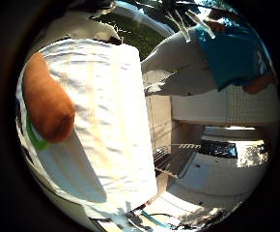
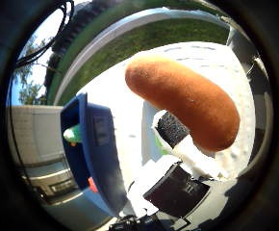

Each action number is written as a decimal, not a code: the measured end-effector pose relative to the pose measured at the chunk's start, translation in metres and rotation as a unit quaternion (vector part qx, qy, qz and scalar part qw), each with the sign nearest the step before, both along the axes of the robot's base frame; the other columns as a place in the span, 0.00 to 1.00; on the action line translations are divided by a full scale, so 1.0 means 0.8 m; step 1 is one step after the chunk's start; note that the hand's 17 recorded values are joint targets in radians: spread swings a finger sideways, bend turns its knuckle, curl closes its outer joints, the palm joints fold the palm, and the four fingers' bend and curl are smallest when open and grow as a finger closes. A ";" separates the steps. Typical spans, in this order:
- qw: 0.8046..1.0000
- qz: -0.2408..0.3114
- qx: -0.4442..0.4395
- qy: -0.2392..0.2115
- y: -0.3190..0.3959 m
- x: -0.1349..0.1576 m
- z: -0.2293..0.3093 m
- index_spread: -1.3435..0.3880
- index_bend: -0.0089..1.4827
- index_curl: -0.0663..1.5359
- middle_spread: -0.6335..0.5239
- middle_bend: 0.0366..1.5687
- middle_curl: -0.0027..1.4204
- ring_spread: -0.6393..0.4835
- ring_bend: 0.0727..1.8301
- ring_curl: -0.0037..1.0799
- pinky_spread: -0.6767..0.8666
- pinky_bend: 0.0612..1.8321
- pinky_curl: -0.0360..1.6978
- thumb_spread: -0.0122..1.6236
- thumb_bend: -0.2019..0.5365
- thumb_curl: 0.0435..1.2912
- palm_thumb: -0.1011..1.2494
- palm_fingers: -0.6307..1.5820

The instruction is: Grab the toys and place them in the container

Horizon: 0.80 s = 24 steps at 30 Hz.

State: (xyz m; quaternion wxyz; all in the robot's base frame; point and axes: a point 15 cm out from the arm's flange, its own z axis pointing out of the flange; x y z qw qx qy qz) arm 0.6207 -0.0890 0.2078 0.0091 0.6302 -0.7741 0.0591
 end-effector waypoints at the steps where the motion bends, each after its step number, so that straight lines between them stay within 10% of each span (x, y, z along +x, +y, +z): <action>1: 1.000 -0.003 0.001 0.004 -0.001 0.000 -0.011 0.82 0.10 0.17 0.71 0.11 0.25 0.90 0.30 0.31 0.78 0.48 0.11 0.71 0.23 0.23 0.42 0.39; 9: 0.999 -0.019 0.004 0.031 -0.009 -0.006 -0.058 0.83 0.08 0.16 0.69 0.13 0.27 0.89 0.36 0.33 0.79 0.51 0.10 0.71 0.24 0.23 0.42 0.45; 24: 0.997 0.005 0.068 0.032 0.027 -0.020 -0.013 0.61 0.25 0.09 0.46 0.60 0.54 0.59 0.69 0.59 0.67 0.74 0.16 0.67 0.29 0.31 0.63 0.80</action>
